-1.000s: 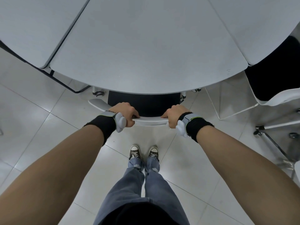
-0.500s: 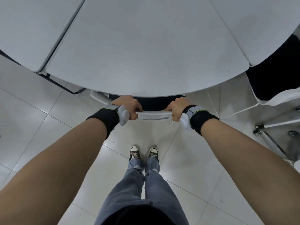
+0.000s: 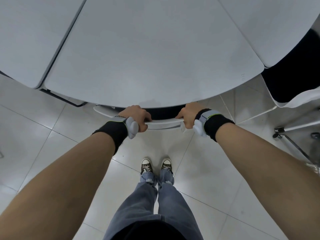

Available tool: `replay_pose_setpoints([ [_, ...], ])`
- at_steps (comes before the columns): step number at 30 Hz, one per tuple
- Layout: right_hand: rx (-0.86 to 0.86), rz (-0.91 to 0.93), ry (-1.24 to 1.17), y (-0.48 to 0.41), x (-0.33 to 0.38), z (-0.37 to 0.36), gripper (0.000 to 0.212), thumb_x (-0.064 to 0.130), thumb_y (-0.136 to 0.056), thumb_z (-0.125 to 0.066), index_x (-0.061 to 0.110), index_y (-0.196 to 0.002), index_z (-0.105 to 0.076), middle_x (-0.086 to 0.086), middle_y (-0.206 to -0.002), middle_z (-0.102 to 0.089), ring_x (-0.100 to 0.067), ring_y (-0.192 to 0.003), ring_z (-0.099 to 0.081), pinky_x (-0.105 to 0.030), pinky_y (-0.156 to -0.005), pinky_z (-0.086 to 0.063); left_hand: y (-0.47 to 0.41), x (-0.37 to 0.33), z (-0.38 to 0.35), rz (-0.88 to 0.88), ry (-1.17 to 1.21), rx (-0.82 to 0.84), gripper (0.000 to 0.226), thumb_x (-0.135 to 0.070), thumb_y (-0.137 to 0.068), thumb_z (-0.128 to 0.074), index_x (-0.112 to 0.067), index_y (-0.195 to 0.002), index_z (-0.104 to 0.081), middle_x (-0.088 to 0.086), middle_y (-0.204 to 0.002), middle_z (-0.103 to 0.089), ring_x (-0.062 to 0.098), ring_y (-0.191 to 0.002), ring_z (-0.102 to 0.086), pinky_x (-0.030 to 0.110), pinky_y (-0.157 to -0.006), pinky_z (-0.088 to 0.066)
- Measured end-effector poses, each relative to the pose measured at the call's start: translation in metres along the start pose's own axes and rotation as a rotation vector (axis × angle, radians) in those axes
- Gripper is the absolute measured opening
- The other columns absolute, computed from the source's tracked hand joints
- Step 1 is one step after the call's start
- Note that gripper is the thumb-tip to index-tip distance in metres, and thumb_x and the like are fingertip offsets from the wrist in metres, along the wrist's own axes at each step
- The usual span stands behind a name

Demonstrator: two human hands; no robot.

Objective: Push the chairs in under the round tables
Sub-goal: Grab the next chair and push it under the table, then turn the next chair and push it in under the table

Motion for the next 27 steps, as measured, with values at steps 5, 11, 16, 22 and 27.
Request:
replay_pose_setpoints([
  [5, -0.038, 0.004, 0.001, 0.000, 0.001, 0.001, 0.055, 0.013, -0.067, -0.058, 0.032, -0.118, -0.067, -0.004, -0.098, -0.073, -0.025, -0.084, -0.066, -0.032, -0.073, -0.056, 0.002, 0.000, 0.000, 0.045, 0.019, 0.023, 0.032, -0.027, -0.061, -0.054, -0.038, -0.089, -0.067, -0.016, -0.061, -0.052, 0.017, -0.063, -0.057, 0.014, -0.047, -0.027],
  [11, -0.126, -0.059, -0.051, 0.012, 0.004, -0.010, 0.060, 0.021, -0.056, -0.058, 0.039, -0.112, -0.068, 0.002, -0.094, -0.073, -0.023, -0.079, -0.064, -0.035, -0.075, -0.056, 0.009, -0.007, -0.004, 0.045, -0.025, 0.047, 0.036, -0.029, -0.059, -0.051, -0.040, -0.090, -0.064, -0.015, -0.068, -0.059, 0.013, -0.065, -0.057, 0.016, -0.048, -0.031],
  [16, -0.178, -0.147, -0.221, 0.041, 0.007, -0.023, 0.084, 0.033, -0.071, -0.066, 0.042, -0.145, -0.028, -0.006, -0.142, -0.050, -0.031, -0.123, -0.051, -0.042, -0.097, -0.047, 0.028, -0.039, -0.005, -0.084, -0.036, -0.041, 0.059, -0.050, -0.060, -0.045, -0.050, -0.119, -0.053, -0.015, -0.114, -0.067, 0.018, -0.101, -0.063, 0.027, -0.070, -0.040],
  [22, -0.357, -0.227, -0.332, 0.142, -0.016, -0.031, 0.073, 0.035, -0.087, -0.062, 0.026, -0.149, -0.026, -0.005, -0.153, -0.034, -0.027, -0.139, -0.033, -0.041, -0.108, -0.033, 0.036, -0.106, -0.005, -0.089, 0.048, 0.015, 0.076, -0.036, -0.076, -0.057, -0.038, -0.146, -0.030, -0.009, -0.152, -0.036, 0.017, -0.137, -0.038, 0.030, -0.105, -0.033],
  [27, -0.436, -0.388, -0.461, 0.247, -0.079, -0.073, 0.062, 0.038, -0.094, -0.052, 0.024, -0.149, -0.028, -0.002, -0.157, -0.028, -0.026, -0.139, -0.035, -0.039, -0.111, -0.031, 0.018, -0.207, 0.017, -0.199, -0.037, 0.006, 0.076, -0.033, -0.078, -0.058, -0.033, -0.148, -0.028, -0.005, -0.148, -0.043, 0.021, -0.131, -0.046, 0.026, -0.099, -0.037],
])
Point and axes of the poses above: each hand's wrist, its own y-axis away from the middle knuckle, its own z-axis out of the back of the hand, x = y × z, the point moved 8 cm from there along -y, towards the middle knuckle
